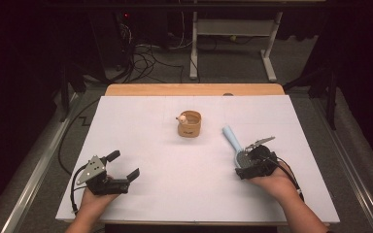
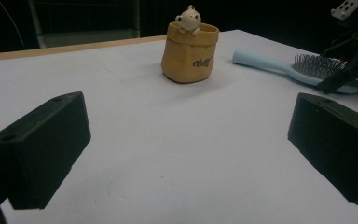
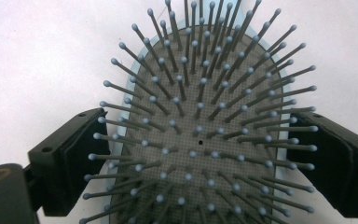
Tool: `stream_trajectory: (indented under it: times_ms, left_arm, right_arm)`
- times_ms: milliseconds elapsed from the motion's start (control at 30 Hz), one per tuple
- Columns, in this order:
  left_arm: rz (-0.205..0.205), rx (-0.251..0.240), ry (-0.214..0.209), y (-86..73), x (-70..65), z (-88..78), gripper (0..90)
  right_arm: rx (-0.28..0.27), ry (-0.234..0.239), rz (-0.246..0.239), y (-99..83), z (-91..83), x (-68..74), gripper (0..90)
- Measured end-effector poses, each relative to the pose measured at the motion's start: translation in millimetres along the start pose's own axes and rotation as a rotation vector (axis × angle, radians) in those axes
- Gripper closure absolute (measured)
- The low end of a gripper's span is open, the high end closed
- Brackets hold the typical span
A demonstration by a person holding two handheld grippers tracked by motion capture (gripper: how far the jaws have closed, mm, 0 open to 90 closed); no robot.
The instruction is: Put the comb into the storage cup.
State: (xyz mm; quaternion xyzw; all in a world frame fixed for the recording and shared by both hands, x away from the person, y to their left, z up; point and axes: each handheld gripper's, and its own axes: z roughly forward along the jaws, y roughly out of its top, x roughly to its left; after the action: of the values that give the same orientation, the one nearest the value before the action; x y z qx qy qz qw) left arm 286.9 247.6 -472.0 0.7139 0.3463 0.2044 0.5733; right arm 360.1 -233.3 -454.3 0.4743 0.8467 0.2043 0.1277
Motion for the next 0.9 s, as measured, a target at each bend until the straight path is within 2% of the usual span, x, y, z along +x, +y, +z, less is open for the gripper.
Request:
stream_trajectory:
  times_ms: [400, 900]
  left_arm:
    - [0.001, 0.000, 0.000, 0.0, -0.1, -0.1, 0.0]
    - [0.001, -0.003, 0.000, 0.2, -0.1, -0.3, 0.0]
  right_arm:
    - [-0.009, -0.008, 0.005, 0.7, -0.9, 0.8, 15.6]
    - [0.003, -0.010, -0.001, 3.0, -0.6, 0.7, 16.4]
